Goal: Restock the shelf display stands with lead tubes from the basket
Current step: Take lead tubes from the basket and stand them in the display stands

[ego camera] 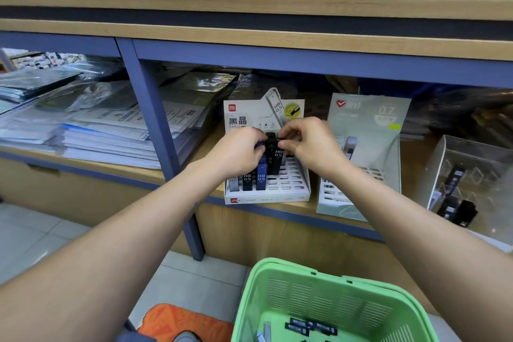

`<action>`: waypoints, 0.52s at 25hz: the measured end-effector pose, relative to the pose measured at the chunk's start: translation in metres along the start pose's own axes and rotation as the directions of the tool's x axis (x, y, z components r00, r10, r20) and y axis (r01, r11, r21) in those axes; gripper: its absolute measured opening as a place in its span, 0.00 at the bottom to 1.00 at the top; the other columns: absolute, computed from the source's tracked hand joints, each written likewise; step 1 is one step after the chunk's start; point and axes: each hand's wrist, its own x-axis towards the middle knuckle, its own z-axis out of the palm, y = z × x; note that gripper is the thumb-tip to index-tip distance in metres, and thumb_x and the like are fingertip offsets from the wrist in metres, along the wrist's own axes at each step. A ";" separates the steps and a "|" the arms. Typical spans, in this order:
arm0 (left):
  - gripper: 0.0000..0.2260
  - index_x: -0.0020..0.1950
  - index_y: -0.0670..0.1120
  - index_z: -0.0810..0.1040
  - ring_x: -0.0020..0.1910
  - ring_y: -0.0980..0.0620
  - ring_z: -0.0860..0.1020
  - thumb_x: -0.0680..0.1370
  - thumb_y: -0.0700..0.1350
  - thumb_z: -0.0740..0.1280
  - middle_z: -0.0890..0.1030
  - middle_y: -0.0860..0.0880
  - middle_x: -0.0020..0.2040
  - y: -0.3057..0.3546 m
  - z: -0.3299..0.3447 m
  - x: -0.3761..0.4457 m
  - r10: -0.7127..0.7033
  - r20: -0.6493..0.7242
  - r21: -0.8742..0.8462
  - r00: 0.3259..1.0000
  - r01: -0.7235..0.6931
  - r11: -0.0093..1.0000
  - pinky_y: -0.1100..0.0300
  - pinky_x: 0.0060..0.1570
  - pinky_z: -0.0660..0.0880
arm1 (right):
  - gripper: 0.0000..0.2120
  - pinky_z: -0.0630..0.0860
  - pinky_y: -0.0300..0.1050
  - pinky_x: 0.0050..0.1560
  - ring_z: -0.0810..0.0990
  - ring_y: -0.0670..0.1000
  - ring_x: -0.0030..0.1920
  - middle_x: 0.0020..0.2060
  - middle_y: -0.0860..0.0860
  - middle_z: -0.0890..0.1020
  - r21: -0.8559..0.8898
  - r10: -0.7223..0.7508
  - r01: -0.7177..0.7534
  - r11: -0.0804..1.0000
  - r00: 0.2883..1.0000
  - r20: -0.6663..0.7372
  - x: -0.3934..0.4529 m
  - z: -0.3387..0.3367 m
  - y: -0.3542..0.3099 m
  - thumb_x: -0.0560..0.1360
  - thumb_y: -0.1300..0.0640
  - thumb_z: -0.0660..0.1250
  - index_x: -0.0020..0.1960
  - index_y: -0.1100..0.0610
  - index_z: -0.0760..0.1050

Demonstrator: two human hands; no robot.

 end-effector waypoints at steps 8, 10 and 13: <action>0.15 0.63 0.41 0.81 0.66 0.39 0.75 0.83 0.44 0.59 0.76 0.45 0.69 -0.012 0.016 0.001 0.067 0.155 0.160 0.986 -0.092 0.983 0.48 0.63 0.72 | 0.05 0.74 0.33 0.44 0.81 0.46 0.44 0.41 0.47 0.83 -0.037 -0.007 0.010 0.999 0.997 0.077 -0.006 0.018 0.012 0.75 0.61 0.74 0.51 0.55 0.85; 0.15 0.62 0.41 0.81 0.64 0.39 0.75 0.84 0.44 0.59 0.77 0.45 0.69 -0.012 0.016 0.002 0.083 0.162 0.167 0.983 -0.110 0.980 0.49 0.62 0.72 | 0.08 0.76 0.37 0.50 0.82 0.48 0.48 0.46 0.50 0.85 -0.095 -0.038 0.044 0.994 0.997 0.064 -0.005 0.024 0.016 0.77 0.61 0.72 0.55 0.56 0.85; 0.14 0.60 0.40 0.82 0.62 0.39 0.77 0.83 0.43 0.59 0.78 0.44 0.67 -0.012 0.017 0.003 0.093 0.153 0.167 0.984 -0.119 0.979 0.49 0.60 0.73 | 0.11 0.78 0.50 0.58 0.81 0.55 0.56 0.53 0.53 0.85 -0.219 -0.111 0.117 0.969 0.993 0.037 -0.005 0.032 0.019 0.79 0.61 0.69 0.59 0.55 0.84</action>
